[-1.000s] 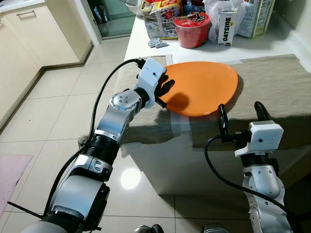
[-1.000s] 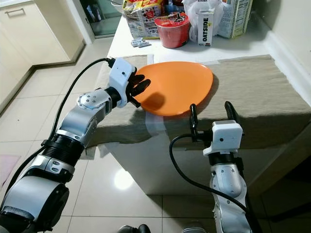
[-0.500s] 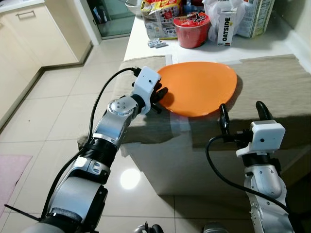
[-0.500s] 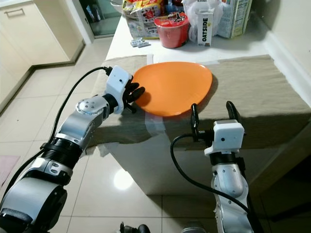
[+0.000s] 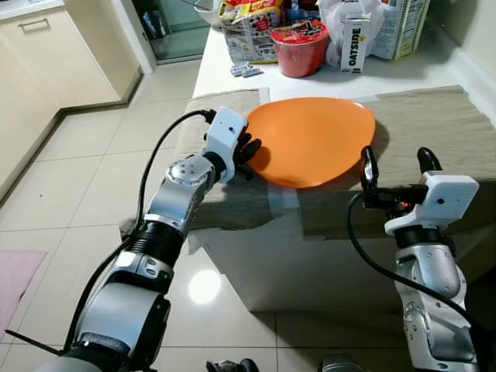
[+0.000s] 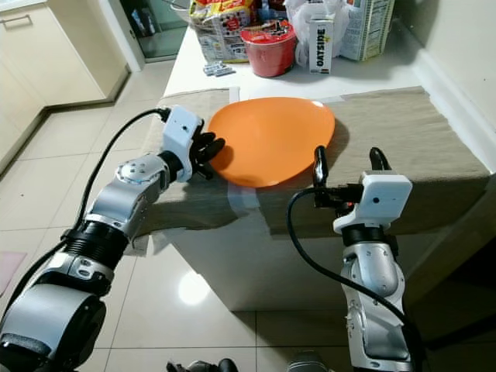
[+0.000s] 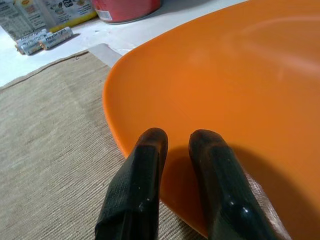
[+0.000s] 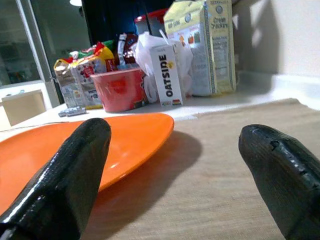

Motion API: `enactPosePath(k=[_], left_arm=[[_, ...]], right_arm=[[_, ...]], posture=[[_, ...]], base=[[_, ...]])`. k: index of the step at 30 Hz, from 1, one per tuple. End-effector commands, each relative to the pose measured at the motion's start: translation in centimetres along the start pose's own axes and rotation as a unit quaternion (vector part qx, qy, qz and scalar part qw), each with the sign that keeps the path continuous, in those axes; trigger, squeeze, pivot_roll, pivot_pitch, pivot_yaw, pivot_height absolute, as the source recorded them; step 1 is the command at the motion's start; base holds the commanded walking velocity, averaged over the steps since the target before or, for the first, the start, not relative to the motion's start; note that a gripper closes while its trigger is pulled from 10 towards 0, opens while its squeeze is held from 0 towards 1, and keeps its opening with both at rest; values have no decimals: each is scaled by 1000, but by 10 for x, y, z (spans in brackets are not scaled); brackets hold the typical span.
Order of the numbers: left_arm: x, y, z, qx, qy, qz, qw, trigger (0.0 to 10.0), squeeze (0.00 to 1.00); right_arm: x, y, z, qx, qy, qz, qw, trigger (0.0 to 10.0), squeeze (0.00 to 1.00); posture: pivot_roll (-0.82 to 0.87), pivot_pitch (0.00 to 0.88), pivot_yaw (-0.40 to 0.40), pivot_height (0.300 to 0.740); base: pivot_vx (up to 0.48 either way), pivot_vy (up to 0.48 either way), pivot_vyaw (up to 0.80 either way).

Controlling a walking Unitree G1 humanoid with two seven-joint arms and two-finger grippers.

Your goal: Setting the table

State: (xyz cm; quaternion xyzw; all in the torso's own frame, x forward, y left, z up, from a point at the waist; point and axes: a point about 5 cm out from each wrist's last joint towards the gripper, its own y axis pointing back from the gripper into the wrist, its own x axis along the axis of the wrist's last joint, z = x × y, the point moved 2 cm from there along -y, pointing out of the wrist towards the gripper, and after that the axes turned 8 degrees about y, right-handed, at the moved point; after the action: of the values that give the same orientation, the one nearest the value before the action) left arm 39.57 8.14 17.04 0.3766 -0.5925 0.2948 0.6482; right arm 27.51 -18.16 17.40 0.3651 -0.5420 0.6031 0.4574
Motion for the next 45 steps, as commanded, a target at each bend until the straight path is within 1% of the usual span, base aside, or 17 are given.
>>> enactPosePath(k=[1,3,6,11,13,15,16,17,22,24,27,28,29,35,40,43,45], left_arm=[[-33,6,-7,23,41,-48,998,10000,0],[-34,7,-8,25,48,-46,997,10000,0],[-45,10,-14,48,65,-45,996,10000,0],[-49,12,-15,57,80,-35,995,10000,0],[-53,12,-13,58,80,-38,994,10000,0],[-56,12,-12,59,90,-38,993,10000,0],[-57,12,-11,60,92,-37,993,10000,0],[-58,12,-10,63,94,-35,993,10000,0],[-60,10,-8,66,99,-30,992,10000,0],[-60,10,-7,67,101,-29,992,10000,0],[-60,8,-6,68,103,-27,992,10000,0],[-60,8,-6,68,103,-27,992,10000,0],[-60,7,-5,70,102,-25,992,10000,0],[-58,6,-4,69,101,-22,992,10000,0],[-54,5,-4,68,100,-15,993,10000,0],[-51,6,-5,66,101,-10,993,10000,0],[-49,5,-3,62,102,-6,993,10000,0]], right_arm=[[2,0,0,0,-10,-2,1000,10000,0],[2,0,0,0,-11,-3,1000,10000,0],[4,-1,2,0,-11,-3,1000,10000,0],[3,0,0,12,-9,-5,1000,10000,0],[3,-2,-4,22,-25,-6,999,10000,0],[3,-5,-8,36,-48,-10,998,10000,0],[3,-8,-10,40,-66,-15,997,10000,0],[2,-12,-12,44,-94,-23,994,10000,0],[0,-24,-14,43,-138,-38,989,10000,0],[1,-28,-19,52,-155,-40,986,10000,0],[1,-31,-26,69,-172,-45,982,10000,0],[1,-31,-26,69,-172,-45,982,10000,0],[2,-33,-35,86,-179,-46,979,10000,0],[1,-38,-48,111,-184,-53,975,10000,0],[-11,-45,-56,108,-198,-70,972,10000,0],[-17,-48,-59,105,-216,-81,967,10000,0],[-22,-51,-62,105,-217,-87,967,10000,0]], posture=[[-355,105,202,740],[-355,105,202,740],[-361,105,203,740],[-358,102,195,740],[-353,99,187,740],[-349,94,180,740],[-345,91,172,740],[-340,83,159,740],[-335,74,144,740],[-330,68,135,740],[-325,61,127,740],[-325,61,127,740],[-320,56,123,740],[-306,52,118,740],[-295,50,117,740],[-294,50,118,740],[-287,49,117,740]], base=[[0,0,0],[0,0,0],[0,0,0],[0,0,0],[0,0,0],[0,0,0],[0,0,0],[0,0,0],[0,0,0],[0,0,0],[0,0,0],[0,0,0],[0,0,0],[0,0,0],[0,0,0],[0,0,0],[0,0,0]])
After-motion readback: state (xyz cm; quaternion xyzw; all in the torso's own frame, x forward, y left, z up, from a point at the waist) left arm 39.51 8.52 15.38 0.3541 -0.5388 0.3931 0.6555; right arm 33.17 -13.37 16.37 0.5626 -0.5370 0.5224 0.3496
